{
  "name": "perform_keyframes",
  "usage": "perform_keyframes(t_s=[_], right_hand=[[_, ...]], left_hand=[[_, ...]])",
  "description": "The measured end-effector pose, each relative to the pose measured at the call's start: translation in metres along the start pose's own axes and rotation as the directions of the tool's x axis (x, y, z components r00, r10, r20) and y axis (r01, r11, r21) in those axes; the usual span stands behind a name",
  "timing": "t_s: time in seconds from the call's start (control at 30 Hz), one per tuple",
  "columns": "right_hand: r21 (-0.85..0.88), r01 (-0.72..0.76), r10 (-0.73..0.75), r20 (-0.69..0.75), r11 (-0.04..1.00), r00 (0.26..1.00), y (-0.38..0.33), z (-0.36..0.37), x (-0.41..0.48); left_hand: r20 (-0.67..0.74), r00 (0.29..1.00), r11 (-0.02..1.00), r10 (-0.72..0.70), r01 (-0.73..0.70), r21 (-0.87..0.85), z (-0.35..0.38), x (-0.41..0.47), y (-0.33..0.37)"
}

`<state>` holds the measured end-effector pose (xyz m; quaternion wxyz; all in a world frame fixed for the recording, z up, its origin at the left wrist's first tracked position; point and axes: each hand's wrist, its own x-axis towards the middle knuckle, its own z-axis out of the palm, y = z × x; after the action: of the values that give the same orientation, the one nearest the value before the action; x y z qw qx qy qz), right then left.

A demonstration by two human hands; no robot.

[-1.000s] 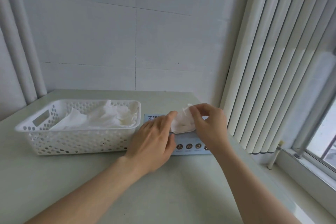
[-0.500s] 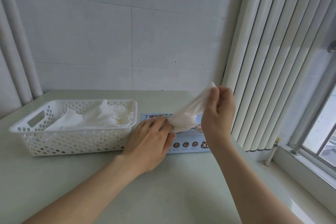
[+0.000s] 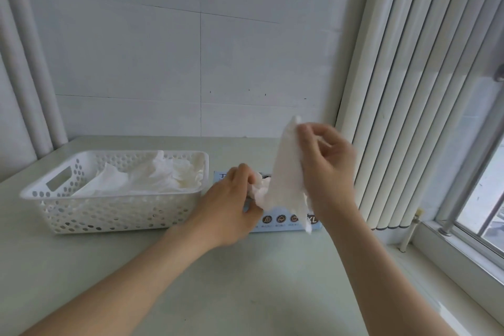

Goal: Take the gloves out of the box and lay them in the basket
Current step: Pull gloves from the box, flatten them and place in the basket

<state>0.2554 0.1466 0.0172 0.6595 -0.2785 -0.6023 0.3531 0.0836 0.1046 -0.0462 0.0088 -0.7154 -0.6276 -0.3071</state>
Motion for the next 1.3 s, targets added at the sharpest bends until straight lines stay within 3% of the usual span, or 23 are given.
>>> perform_keyframes(t_s=[0.1,0.17,0.23,0.37,0.47,0.57,0.7,0.83,1.0,1.1,1.2,1.3], right_hand=[[-0.012,-0.191,0.19,0.163,0.982,0.968,0.0,0.001,-0.004],[-0.041,-0.24,0.243,0.223,0.97,0.944,0.0,0.0,-0.006],[-0.066,-0.252,0.26,0.26,0.965,0.93,0.002,0.001,-0.008],[-0.069,-0.288,0.295,0.297,0.955,0.908,0.006,0.004,-0.006],[-0.073,-0.35,0.353,0.351,0.934,0.868,0.007,0.0,-0.002],[-0.167,-0.389,0.419,0.477,0.906,0.773,0.012,-0.006,-0.001],[-0.008,-0.494,0.443,0.457,0.869,0.772,0.016,-0.006,0.0],[0.112,-0.521,0.413,0.481,0.846,0.773,0.014,-0.006,0.0],[0.054,-0.452,0.368,0.501,0.89,0.783,0.013,-0.003,-0.003],[0.044,-0.423,0.348,0.496,0.905,0.796,0.013,-0.001,-0.005],[0.051,-0.443,0.373,0.458,0.895,0.807,0.011,0.001,-0.006],[-0.123,-0.415,0.426,0.432,0.901,0.795,0.011,0.0,-0.005]], left_hand=[[-0.069,0.993,0.954,-0.098,0.074,-0.29,-0.012,0.005,0.008],[-0.055,0.988,0.819,-0.144,0.088,-0.567,-0.026,0.006,0.02],[0.049,0.99,0.653,-0.13,0.123,-0.747,-0.04,0.005,0.032],[0.16,0.973,0.581,-0.168,0.228,-0.781,-0.041,0.005,0.041],[0.115,0.958,0.542,-0.262,0.244,-0.804,-0.038,0.008,0.037],[0.024,0.928,0.499,-0.372,0.222,-0.838,-0.045,0.011,0.031],[0.131,0.897,0.372,-0.422,0.303,-0.877,-0.052,0.014,0.028],[0.287,0.9,0.39,-0.328,0.405,-0.827,-0.056,0.01,0.031],[0.181,0.943,0.492,-0.278,0.302,-0.817,-0.062,0.01,0.032],[0.188,0.955,0.582,-0.232,0.29,-0.76,-0.064,0.009,0.029],[0.176,0.955,0.61,-0.24,0.289,-0.737,-0.062,0.01,0.021],[0.103,0.96,0.672,-0.262,0.257,-0.694,-0.061,0.015,0.013]])
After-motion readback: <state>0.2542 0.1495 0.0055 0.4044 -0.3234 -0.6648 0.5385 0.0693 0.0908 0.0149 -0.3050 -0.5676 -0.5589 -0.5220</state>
